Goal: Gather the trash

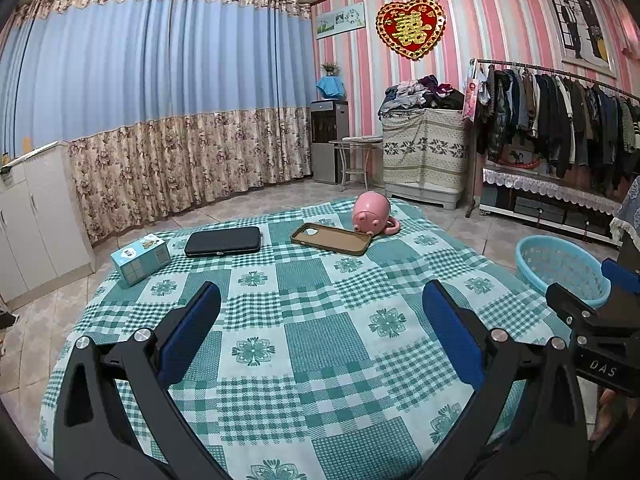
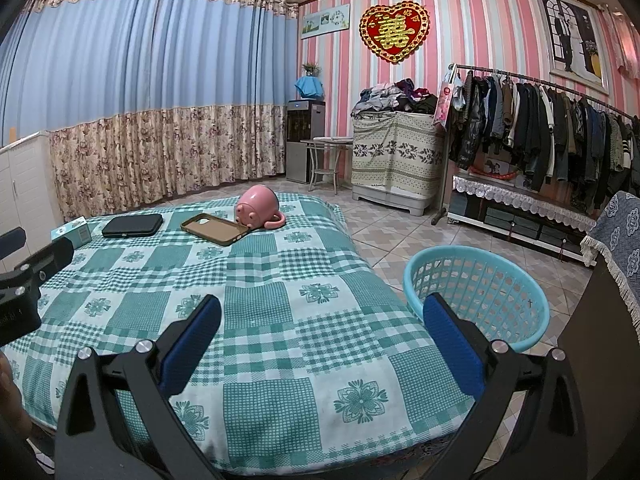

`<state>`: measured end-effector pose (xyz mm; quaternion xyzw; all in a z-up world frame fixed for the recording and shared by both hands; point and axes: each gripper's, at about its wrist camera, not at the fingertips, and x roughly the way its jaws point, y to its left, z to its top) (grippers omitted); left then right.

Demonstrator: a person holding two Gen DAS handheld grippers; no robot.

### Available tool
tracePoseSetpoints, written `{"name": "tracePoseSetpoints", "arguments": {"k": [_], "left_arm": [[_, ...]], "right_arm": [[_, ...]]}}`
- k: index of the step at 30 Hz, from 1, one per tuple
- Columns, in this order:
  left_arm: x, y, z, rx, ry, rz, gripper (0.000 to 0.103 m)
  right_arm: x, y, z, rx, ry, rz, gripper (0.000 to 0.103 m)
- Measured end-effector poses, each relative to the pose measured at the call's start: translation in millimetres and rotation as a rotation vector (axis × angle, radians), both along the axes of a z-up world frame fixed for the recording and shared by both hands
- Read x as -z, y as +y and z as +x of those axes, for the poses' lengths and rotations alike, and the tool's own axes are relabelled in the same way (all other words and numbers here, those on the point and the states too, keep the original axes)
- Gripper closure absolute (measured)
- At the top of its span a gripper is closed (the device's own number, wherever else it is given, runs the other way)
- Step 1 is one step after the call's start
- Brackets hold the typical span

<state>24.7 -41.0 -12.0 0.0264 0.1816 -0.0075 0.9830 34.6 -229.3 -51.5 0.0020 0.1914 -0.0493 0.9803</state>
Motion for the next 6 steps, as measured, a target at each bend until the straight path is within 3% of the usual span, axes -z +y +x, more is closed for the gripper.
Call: {"name": "tracePoseSetpoints", "arguments": {"k": [6], "left_arm": [[1.7, 1.3, 1.7, 0.005, 0.006, -0.001, 0.005]], "right_arm": [[-0.1, -0.1, -0.1, -0.002, 0.001, 0.0, 0.004]]}}
